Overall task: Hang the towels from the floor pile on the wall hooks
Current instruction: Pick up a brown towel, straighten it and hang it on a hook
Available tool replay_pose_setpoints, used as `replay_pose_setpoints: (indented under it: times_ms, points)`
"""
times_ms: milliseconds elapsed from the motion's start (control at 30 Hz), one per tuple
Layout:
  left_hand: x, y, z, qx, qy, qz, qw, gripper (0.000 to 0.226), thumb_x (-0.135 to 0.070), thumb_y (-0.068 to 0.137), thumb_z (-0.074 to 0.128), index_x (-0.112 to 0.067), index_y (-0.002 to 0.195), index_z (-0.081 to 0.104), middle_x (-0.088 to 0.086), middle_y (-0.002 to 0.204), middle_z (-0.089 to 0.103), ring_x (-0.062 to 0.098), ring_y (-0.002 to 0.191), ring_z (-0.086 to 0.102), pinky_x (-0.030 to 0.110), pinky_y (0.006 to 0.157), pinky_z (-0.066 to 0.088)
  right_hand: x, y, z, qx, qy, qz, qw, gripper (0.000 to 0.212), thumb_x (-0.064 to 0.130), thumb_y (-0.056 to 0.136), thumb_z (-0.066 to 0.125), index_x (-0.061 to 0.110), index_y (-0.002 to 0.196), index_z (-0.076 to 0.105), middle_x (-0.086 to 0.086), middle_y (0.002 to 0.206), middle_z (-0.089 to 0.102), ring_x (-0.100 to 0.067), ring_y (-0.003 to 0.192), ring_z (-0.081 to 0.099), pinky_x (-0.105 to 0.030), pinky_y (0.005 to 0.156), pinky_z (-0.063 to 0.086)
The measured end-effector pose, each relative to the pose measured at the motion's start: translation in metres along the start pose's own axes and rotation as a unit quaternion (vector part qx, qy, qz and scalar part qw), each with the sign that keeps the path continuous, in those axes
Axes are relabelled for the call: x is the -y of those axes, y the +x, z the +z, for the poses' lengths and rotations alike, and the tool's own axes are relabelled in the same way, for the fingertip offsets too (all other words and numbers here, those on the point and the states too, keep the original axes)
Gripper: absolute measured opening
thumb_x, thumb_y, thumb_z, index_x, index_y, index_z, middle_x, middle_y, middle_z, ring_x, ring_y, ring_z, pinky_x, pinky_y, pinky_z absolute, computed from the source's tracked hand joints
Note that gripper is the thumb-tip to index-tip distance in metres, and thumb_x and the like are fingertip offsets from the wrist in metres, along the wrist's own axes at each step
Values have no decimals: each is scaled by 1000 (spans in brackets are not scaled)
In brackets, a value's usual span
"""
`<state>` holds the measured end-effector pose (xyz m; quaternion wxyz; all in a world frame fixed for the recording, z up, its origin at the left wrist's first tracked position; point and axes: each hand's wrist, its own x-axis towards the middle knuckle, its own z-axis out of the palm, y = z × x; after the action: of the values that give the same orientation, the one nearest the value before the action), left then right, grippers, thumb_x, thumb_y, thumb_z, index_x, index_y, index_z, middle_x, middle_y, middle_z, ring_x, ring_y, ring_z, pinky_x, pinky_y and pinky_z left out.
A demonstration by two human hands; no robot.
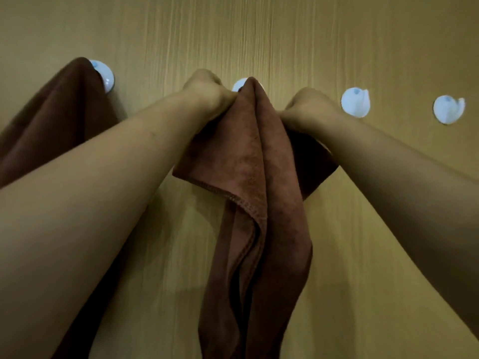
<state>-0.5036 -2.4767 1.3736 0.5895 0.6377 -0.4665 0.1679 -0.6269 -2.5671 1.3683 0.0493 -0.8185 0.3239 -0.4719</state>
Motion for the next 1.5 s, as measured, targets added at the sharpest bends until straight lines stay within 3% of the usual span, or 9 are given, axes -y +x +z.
replay_pose_setpoints:
  times_ms: [100, 300, 467, 567, 733, 833, 967, 1100, 1500]
  points:
    - [4, -6, 3, -65, 60, 77, 993, 25, -40, 86, 63, -15, 85, 59, -4, 74, 56, 18, 79, 57, 27, 67, 43, 3, -1, 5, -76, -11, -59, 995, 35, 42, 86, 52, 7, 86, 59, -6, 83, 57, -26, 82, 55, -34, 71, 45]
    - [14, -19, 10, -61, -1, 51, 997, 38, -32, 91, 52, -14, 59, 44, -2, 58, 44, 10, 50, 42, 18, 42, 33, 2, -6, 10, -17, 116, -47, 992, 32, 32, 87, 56, 3, 73, 60, -10, 71, 61, -26, 72, 62, -40, 75, 54]
    - [9, -33, 6, 5, -96, 11, 995, 48, -58, 82, 55, -11, 87, 63, 1, 84, 65, 16, 75, 63, 28, 68, 51, 3, -16, 7, 10, 173, -21, 985, 61, 63, 87, 42, 6, 90, 65, -9, 85, 69, -25, 79, 68, -38, 78, 56]
    - [11, -39, 4, 46, -61, 28, 997, 35, -46, 81, 63, -12, 89, 61, 4, 91, 67, 18, 84, 66, 33, 77, 54, -1, -21, 14, -10, 115, -43, 992, 67, 73, 81, 38, 12, 92, 64, -6, 93, 68, -25, 90, 64, -44, 87, 51]
    - [14, -48, 7, 109, -150, -19, 982, 16, -23, 84, 58, -12, 95, 60, 2, 80, 67, 10, 66, 66, 18, 53, 50, -7, -35, 16, 78, 249, -31, 965, 37, 52, 89, 48, 20, 92, 65, 2, 86, 67, -16, 82, 64, -38, 88, 52]
    - [17, -47, 9, 91, -236, -76, 965, 12, -11, 84, 52, -10, 85, 64, 6, 71, 65, 18, 64, 64, 28, 68, 54, -7, -43, 18, 163, 327, -26, 930, 32, 40, 93, 49, 18, 108, 66, 0, 100, 71, -15, 92, 68, -32, 86, 53]
    - [35, -46, 8, 98, -360, -127, 919, 25, -11, 93, 47, -2, 113, 60, 9, 77, 67, 19, 65, 63, 26, 68, 54, -15, -45, 28, 109, 436, -4, 893, 30, 34, 90, 57, 10, 101, 69, -7, 98, 71, -19, 90, 68, -33, 93, 51]
    - [57, -64, 22, 64, -267, -42, 961, 24, -29, 95, 52, -13, 111, 61, -3, 86, 65, 9, 74, 62, 18, 69, 52, -26, -58, 46, 47, 427, -22, 903, 27, 31, 96, 51, 9, 103, 66, 2, 81, 68, -2, 64, 66, -14, 59, 50]
    - [78, -115, 20, -24, -64, 38, 997, 25, -38, 93, 54, -14, 101, 50, -6, 88, 53, 9, 77, 50, 11, 56, 34, -25, -104, 74, -46, 339, -32, 939, 27, 35, 99, 40, 16, 111, 56, 1, 104, 63, -12, 97, 61, -27, 86, 49]
